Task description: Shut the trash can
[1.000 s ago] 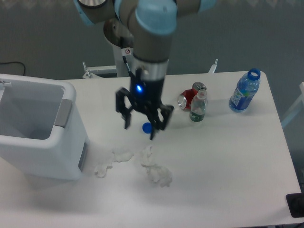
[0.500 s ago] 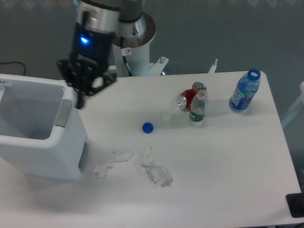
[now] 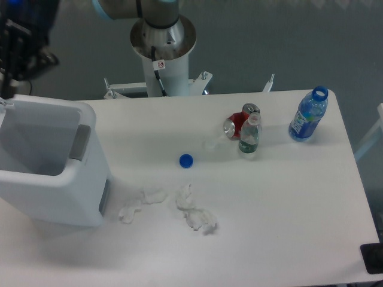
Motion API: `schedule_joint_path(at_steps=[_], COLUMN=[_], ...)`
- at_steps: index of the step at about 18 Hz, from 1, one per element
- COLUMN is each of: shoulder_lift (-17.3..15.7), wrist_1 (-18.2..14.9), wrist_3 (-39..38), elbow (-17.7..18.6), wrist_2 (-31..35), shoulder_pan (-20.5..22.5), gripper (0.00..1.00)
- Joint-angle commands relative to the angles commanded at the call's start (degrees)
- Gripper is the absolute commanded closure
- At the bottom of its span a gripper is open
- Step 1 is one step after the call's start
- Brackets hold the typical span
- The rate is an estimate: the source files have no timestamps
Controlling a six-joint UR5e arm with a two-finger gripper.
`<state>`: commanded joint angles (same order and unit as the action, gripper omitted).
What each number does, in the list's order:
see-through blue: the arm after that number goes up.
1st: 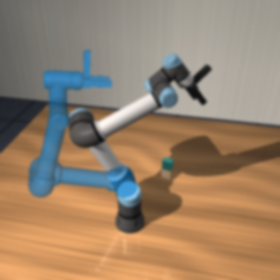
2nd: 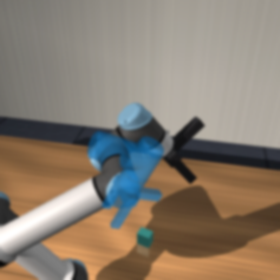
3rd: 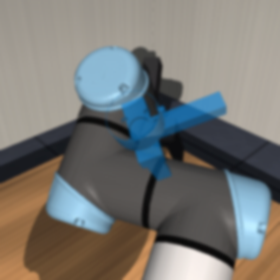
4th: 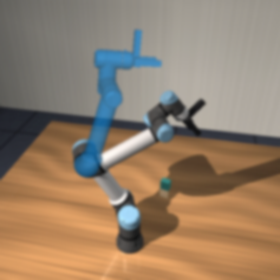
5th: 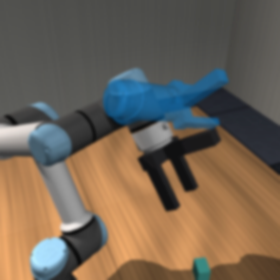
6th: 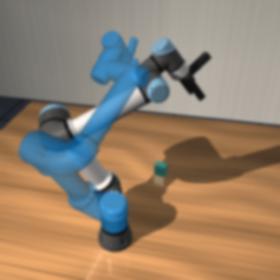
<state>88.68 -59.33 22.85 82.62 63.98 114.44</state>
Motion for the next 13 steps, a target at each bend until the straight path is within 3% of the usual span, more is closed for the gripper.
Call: schedule_joint_path(at_steps=[13], shoulder_lift=[-1.1], wrist_1=[0.1], wrist_3=[-0.1], elbow=[-1.4], wrist_2=[0.0], shoulder_pan=[-6.9], gripper=[1.0])
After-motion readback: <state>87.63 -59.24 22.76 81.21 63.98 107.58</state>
